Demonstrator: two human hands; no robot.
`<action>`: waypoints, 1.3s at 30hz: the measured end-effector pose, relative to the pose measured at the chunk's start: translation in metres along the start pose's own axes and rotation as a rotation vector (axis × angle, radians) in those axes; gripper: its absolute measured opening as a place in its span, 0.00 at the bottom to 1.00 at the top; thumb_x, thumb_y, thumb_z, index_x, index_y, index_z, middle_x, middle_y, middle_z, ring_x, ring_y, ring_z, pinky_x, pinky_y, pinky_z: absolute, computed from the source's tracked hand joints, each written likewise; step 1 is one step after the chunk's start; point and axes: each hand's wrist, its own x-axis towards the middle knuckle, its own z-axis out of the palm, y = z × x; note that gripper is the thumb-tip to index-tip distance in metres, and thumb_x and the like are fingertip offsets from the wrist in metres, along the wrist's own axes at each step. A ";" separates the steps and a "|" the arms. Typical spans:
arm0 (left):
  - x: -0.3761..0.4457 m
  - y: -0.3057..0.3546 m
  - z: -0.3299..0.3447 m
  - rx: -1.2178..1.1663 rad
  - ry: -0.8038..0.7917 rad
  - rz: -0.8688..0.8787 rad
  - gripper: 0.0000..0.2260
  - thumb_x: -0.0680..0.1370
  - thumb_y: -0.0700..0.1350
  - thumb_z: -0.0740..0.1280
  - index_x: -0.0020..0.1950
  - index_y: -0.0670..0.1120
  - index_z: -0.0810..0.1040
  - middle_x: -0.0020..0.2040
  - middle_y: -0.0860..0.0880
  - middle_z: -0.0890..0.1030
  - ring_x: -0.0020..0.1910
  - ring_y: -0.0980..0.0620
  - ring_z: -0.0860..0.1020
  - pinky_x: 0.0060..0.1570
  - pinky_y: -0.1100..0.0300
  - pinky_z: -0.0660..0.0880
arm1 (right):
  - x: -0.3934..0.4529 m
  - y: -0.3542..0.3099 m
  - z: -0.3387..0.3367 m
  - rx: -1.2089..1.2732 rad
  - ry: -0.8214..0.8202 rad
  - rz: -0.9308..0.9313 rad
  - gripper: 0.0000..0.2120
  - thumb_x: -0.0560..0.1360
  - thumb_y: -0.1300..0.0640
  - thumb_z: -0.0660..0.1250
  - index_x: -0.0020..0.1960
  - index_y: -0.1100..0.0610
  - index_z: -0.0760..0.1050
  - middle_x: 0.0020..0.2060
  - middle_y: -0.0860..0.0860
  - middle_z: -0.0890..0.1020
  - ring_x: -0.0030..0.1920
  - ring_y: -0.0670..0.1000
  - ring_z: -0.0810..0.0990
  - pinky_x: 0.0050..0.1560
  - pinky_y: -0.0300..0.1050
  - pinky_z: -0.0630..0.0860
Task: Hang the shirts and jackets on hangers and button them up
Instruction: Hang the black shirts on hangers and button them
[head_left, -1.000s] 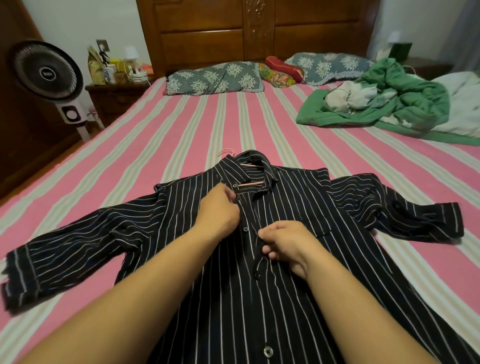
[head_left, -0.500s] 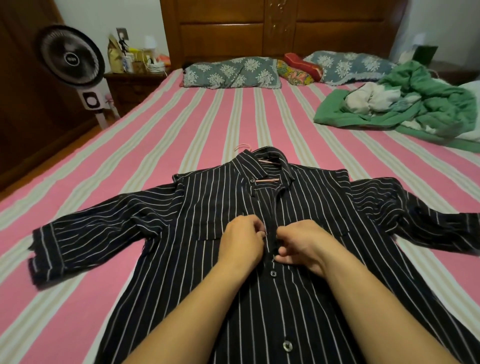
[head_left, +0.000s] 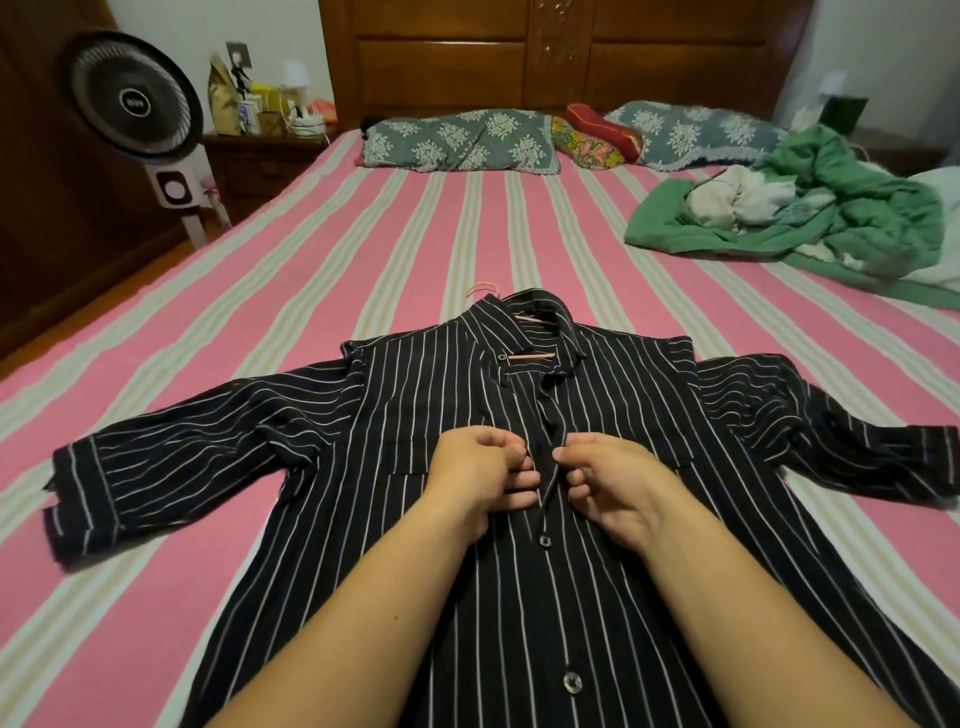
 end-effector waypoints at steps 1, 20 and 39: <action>0.000 0.000 0.001 0.005 -0.001 0.014 0.07 0.83 0.35 0.64 0.47 0.42 0.80 0.40 0.43 0.82 0.35 0.50 0.82 0.33 0.56 0.83 | 0.000 0.000 0.000 0.009 0.006 -0.004 0.08 0.76 0.69 0.68 0.50 0.57 0.75 0.32 0.51 0.76 0.26 0.43 0.71 0.23 0.33 0.69; 0.003 0.000 -0.008 -0.023 -0.044 0.015 0.06 0.82 0.35 0.65 0.49 0.41 0.81 0.42 0.43 0.82 0.36 0.52 0.83 0.34 0.56 0.83 | 0.011 0.000 -0.012 0.162 -0.199 0.081 0.09 0.80 0.70 0.61 0.49 0.57 0.74 0.34 0.51 0.75 0.27 0.44 0.71 0.24 0.34 0.70; 0.006 -0.004 -0.007 0.007 -0.024 0.034 0.07 0.82 0.34 0.66 0.47 0.42 0.82 0.39 0.44 0.82 0.35 0.52 0.81 0.34 0.59 0.82 | -0.007 0.001 0.004 -0.015 -0.101 -0.015 0.04 0.77 0.67 0.69 0.51 0.63 0.76 0.41 0.57 0.79 0.36 0.50 0.80 0.36 0.42 0.83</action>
